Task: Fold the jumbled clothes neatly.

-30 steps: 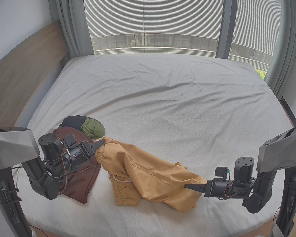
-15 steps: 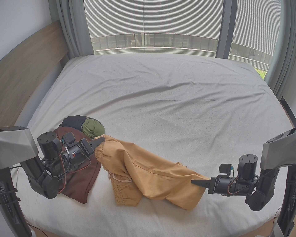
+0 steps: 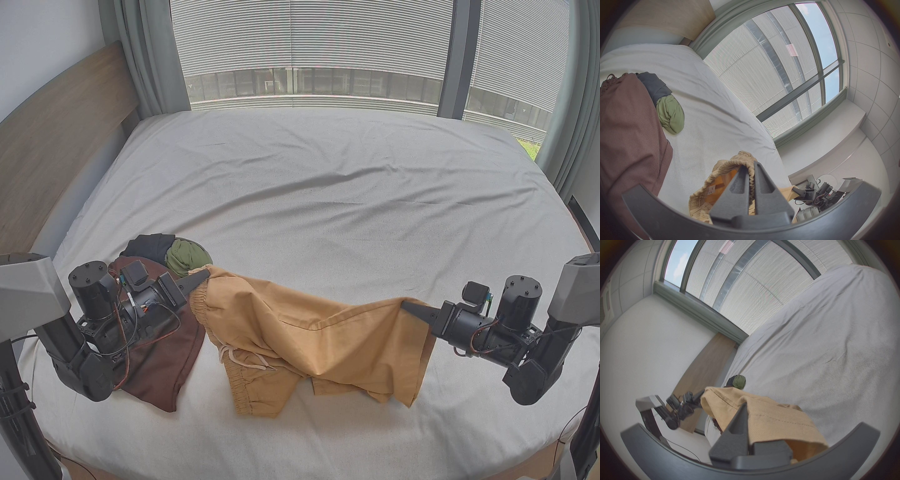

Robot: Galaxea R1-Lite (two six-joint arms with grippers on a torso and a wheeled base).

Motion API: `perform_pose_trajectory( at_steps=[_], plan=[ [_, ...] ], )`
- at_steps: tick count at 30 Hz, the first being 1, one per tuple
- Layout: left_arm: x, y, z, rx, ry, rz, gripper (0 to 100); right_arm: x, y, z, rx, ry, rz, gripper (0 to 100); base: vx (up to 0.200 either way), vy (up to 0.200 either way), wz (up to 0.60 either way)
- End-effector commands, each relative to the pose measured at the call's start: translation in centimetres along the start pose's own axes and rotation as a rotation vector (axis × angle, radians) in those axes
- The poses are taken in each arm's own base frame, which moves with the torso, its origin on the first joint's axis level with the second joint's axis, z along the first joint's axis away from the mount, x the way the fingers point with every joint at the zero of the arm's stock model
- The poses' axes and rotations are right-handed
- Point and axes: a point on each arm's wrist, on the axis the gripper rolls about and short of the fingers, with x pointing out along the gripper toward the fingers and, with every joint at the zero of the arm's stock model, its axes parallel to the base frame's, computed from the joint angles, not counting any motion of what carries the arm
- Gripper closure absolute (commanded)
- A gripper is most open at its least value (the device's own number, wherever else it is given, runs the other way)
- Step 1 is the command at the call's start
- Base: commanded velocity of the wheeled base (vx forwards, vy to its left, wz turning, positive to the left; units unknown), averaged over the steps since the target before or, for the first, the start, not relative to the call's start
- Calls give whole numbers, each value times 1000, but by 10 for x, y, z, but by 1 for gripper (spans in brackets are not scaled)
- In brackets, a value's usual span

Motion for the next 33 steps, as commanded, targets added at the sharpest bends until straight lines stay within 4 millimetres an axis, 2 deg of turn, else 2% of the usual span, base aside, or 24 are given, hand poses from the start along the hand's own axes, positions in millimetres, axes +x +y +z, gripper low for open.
perform_pose_trajectory(
  at_steps=[1,18,25,33],
  plan=[
    [-1,-3,2,1,-8,-7,100,-1,3,14,4,-54,15,100,0,0,0],
    [-4,-3,5,48,-18,-4,100,-14,-5,22,-88,-81,-27,100,0,0,0],
    [-7,-13,15,67,-53,-27,100,-23,5,35,-116,-115,10,100,0,0,0],
    [-9,-9,19,71,-69,-13,100,-38,-1,49,-125,-135,23,100,0,0,0]
  ],
)
